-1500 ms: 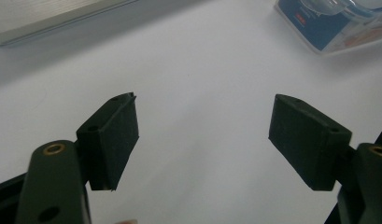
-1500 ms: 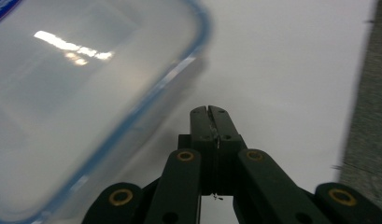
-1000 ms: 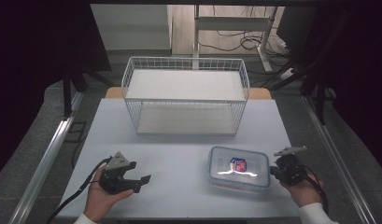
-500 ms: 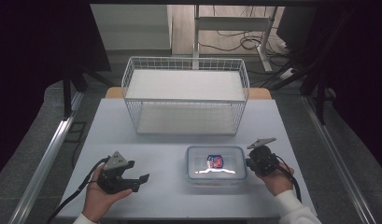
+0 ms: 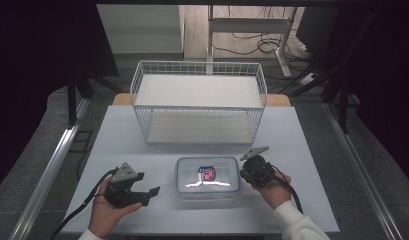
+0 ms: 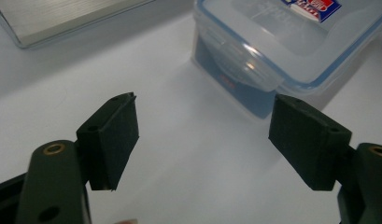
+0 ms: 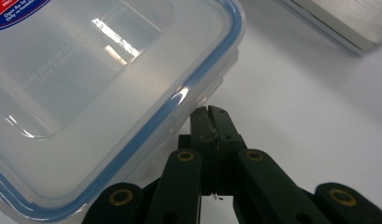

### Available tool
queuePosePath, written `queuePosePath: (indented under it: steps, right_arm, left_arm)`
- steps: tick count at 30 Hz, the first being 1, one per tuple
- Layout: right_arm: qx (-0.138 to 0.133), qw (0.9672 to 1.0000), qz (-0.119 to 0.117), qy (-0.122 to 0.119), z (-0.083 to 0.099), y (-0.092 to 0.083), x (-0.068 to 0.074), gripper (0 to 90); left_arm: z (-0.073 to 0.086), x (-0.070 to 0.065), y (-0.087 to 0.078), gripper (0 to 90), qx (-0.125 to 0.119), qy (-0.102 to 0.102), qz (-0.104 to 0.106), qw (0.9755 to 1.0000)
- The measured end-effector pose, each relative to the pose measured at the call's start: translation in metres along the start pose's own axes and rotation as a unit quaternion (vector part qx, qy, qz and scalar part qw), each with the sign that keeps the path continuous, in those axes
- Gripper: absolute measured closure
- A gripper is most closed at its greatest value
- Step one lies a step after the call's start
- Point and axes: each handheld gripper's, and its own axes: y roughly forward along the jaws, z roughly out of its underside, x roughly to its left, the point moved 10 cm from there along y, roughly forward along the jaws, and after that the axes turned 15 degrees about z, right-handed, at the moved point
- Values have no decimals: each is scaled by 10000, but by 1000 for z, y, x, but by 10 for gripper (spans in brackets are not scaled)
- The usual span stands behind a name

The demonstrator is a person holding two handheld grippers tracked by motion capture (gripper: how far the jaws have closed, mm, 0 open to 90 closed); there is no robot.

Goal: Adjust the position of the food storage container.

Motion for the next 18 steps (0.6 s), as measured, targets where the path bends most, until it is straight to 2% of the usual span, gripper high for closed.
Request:
queuePosePath:
  steps: [4,8,11,16,18]
  right_arm:
    - [-26,10000,-34,-70,-5,2,7,893]
    - [-72,9996,-192,-182,-10,4,20,892]
    - [-96,9996,-156,-228,-11,5,22,892]
    - [-360,9993,-128,16,-12,-3,11,890]
    - [-515,9983,-162,228,-10,-10,5,890]
  left_arm:
    - [1,0,1,238,12,2,-9,10000]
    - [2,0,3,238,65,14,-1,10000]
    - [1,-1,3,238,26,-19,-11,10000]
    - [2,0,2,238,31,45,-45,10000]
    - [2,0,2,237,16,59,-44,10000]
